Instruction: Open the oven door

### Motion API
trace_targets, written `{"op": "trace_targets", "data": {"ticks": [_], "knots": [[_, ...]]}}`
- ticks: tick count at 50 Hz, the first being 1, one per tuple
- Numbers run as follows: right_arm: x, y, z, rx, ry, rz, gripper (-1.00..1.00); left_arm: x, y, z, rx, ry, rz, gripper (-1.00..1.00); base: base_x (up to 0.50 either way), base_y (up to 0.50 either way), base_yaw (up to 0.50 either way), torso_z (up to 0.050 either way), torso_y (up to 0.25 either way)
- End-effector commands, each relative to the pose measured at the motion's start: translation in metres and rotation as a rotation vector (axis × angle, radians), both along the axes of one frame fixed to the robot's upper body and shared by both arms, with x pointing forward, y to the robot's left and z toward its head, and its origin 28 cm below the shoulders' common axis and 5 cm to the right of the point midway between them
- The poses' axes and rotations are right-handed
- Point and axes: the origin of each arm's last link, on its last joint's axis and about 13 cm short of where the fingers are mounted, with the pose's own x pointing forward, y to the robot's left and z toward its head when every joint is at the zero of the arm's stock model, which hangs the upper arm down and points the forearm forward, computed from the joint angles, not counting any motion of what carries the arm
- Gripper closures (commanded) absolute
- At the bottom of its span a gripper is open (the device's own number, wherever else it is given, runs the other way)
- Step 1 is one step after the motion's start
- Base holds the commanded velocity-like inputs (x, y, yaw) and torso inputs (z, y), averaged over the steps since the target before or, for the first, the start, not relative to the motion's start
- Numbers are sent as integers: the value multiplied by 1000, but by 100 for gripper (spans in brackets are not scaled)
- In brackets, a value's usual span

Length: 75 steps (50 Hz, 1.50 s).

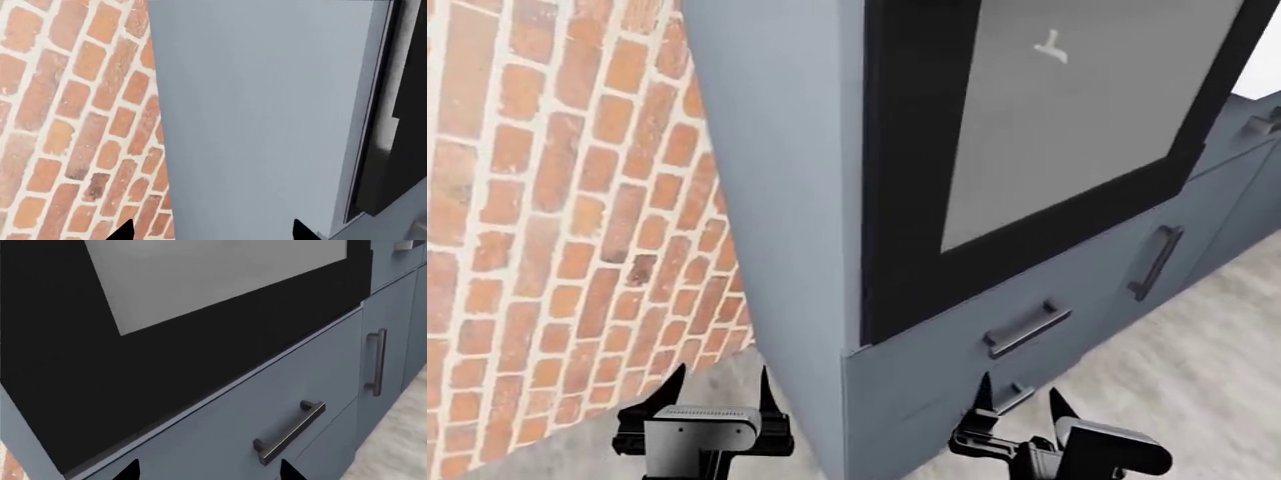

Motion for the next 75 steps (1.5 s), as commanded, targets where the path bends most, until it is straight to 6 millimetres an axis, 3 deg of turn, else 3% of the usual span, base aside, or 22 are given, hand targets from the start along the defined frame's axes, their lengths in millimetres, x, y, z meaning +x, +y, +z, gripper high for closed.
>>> {"op": "trace_targets", "data": {"ticks": [1, 12, 30, 40, 50, 66, 75], "knots": [[0, -1, 1, 2, -3, -6, -100, 0, -1, 1, 1, -1, -1, -100, 410, -289, 0, 0, 0], [2, 0, 3, -3, -5, -4, -100, 1, 0, 2, 0, -3, -3, -100, 411, -286, 0, 0, 0], [-4, -7, 15, 40, 2, -57, -100, 0, 0, 1, 0, -4, -2, -100, 0, 0, 0, 0, 0], [-8, -27, 62, 227, 21, -162, -100, -2, 0, 1, -6, -8, -3, -100, 0, 0, 0, 0, 0], [-13, -66, 130, 487, -9, -124, -100, -2, -1, 3, -7, -15, -9, -100, 0, 0, 0, 0, 0], [-18, -113, 203, 821, -25, -15, -100, -3, -2, 8, -6, -26, -19, -100, 0, 0, 0, 0, 0], [-18, -130, 242, 882, -44, 48, -100, -4, -2, 10, -6, -33, -19, -100, 0, 0, 0, 0, 0]]}}
